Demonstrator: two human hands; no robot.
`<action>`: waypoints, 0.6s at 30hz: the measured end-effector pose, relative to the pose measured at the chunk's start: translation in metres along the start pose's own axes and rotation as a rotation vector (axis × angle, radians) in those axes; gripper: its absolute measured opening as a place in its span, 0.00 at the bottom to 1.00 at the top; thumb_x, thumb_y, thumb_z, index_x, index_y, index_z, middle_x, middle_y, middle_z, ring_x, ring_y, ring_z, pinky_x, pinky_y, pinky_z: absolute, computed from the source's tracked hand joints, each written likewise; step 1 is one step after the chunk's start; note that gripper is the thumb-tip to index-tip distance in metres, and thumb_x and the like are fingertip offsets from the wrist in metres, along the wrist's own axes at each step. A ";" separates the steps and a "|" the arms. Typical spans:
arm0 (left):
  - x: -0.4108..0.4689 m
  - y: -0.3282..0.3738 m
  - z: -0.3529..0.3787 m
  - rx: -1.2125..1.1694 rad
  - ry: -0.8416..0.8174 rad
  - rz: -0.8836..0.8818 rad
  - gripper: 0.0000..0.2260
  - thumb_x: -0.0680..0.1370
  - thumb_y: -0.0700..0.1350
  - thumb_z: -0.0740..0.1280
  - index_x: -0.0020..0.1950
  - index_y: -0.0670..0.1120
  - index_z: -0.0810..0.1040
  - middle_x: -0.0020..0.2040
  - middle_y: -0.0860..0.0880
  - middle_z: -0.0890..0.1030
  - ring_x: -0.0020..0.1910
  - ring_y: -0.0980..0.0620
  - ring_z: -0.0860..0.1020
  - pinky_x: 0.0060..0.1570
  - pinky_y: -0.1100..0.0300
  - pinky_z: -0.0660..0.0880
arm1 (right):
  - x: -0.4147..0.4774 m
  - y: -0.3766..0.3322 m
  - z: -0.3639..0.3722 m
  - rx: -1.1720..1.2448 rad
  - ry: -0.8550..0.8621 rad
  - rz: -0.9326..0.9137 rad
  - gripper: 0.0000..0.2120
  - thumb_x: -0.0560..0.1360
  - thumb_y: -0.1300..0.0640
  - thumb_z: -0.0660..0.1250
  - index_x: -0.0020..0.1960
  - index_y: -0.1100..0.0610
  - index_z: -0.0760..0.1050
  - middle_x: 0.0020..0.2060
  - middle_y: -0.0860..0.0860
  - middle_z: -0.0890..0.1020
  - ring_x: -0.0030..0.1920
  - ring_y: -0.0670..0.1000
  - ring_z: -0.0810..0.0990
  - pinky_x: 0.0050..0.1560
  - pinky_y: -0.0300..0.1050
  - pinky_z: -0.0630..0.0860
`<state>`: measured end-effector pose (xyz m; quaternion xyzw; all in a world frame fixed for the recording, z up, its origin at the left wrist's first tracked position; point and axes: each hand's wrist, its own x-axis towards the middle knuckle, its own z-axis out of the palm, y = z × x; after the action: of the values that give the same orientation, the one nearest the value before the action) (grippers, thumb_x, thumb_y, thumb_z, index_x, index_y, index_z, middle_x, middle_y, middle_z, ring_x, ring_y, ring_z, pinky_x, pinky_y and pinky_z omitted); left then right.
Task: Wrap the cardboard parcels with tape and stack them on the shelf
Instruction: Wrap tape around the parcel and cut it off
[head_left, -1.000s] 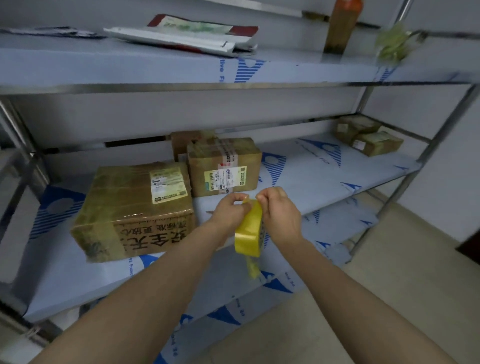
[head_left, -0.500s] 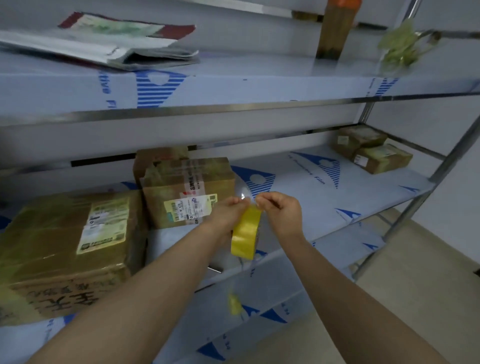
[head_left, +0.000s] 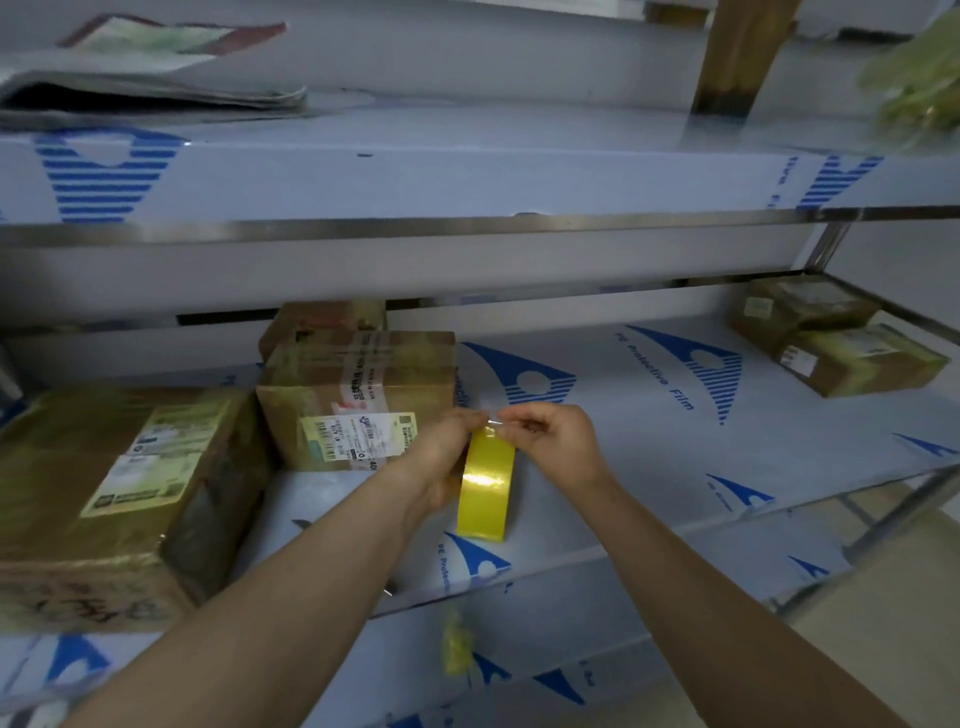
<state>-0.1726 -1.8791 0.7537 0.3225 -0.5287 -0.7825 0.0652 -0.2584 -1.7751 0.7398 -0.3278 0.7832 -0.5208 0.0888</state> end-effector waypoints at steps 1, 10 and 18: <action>-0.001 0.001 -0.002 0.019 -0.017 -0.020 0.05 0.79 0.43 0.61 0.46 0.44 0.75 0.36 0.44 0.77 0.34 0.49 0.76 0.36 0.58 0.74 | 0.002 0.000 0.001 -0.019 -0.002 0.000 0.10 0.72 0.64 0.72 0.53 0.63 0.82 0.47 0.57 0.84 0.49 0.55 0.82 0.56 0.51 0.78; -0.006 0.008 -0.016 0.257 -0.051 0.073 0.06 0.79 0.37 0.62 0.48 0.45 0.77 0.40 0.45 0.80 0.38 0.51 0.79 0.36 0.59 0.77 | 0.002 -0.010 0.007 -0.509 -0.071 -0.088 0.10 0.80 0.58 0.61 0.57 0.61 0.76 0.59 0.57 0.74 0.55 0.56 0.76 0.56 0.46 0.71; -0.006 0.014 -0.018 0.617 -0.025 0.079 0.15 0.78 0.42 0.66 0.63 0.39 0.69 0.54 0.39 0.79 0.45 0.44 0.80 0.49 0.49 0.78 | -0.008 -0.017 0.012 -0.587 -0.098 -0.137 0.10 0.80 0.63 0.56 0.58 0.64 0.73 0.61 0.58 0.69 0.56 0.56 0.74 0.55 0.47 0.71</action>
<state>-0.1613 -1.8969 0.7642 0.2967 -0.7541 -0.5858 -0.0118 -0.2393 -1.7835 0.7481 -0.4163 0.8710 -0.2606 -0.0076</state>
